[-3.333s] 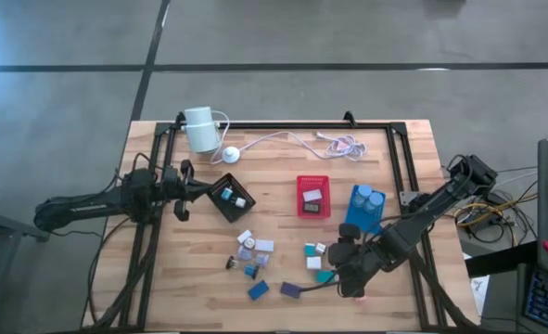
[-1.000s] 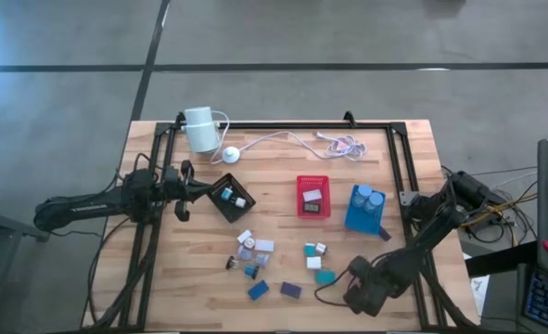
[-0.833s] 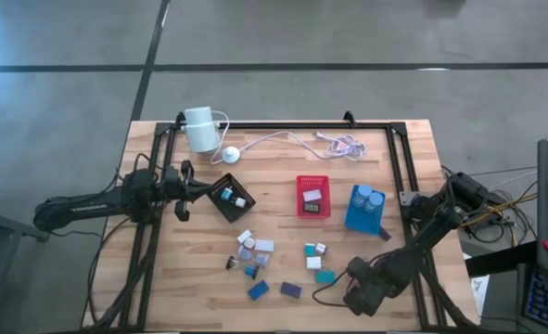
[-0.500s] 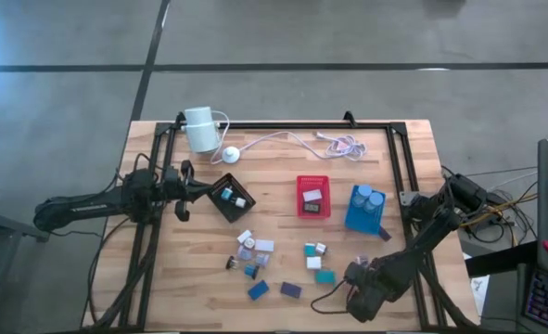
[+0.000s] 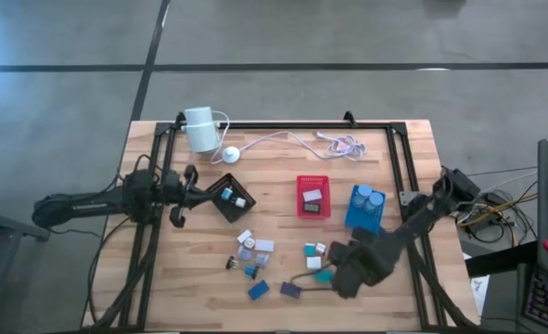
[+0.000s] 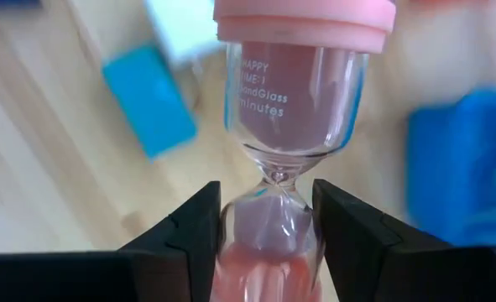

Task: Pick & Place Office items
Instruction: Put the pink hourglass into the blue bin

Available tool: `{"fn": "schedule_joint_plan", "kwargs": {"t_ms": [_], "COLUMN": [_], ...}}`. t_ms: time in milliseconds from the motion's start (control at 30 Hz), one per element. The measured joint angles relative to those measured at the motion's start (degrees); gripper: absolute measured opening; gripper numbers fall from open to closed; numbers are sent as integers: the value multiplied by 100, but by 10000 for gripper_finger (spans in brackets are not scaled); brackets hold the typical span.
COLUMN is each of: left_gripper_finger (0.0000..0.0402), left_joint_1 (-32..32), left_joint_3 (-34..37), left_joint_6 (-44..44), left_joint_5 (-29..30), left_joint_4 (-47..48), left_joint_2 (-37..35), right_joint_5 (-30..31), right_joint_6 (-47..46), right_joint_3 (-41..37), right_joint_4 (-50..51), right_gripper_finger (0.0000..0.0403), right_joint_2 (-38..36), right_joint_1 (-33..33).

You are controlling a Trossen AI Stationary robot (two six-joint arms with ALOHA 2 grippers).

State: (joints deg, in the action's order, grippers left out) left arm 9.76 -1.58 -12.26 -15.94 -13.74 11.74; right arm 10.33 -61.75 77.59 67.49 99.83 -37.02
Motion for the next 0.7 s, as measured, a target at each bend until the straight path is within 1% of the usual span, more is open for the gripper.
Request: {"fn": "schedule_joint_plan", "kwargs": {"t_ms": [167, 333, 467, 567, 633, 700], "left_gripper_finger": [5, 5, 5, 6, 15, 34], "left_joint_1": [-294, -658, -1003, -1248, -1385, -1489], "left_joint_3": [-82, -338, -425, -459, -514, -588], "left_joint_6": [118, 445, 841, 1084, 1211, 1311], "left_joint_5": [-17, 52, 466, 889, 1103, 1198], "left_joint_4": [-325, -351, -703, -1090, -1297, -1364], "left_joint_2": [341, 802, 1217, 1551, 1796, 2022], "right_joint_5": [519, 549, 479, 224, 13, -205], "right_joint_6": [1472, 2698, 3425, 3964, 4286, 4586], "right_joint_3": [719, 1267, 1656, 1980, 2248, 2537], "right_joint_4": [91, 79, 87, 86, 74, 88], "right_gripper_finger": [159, 159, 159, 159, 159, 159], "right_joint_2": [-2, 49, 240, 474, 681, 927], "right_joint_1": [762, 1528, 1987, 2211, 2321, 2403]}}
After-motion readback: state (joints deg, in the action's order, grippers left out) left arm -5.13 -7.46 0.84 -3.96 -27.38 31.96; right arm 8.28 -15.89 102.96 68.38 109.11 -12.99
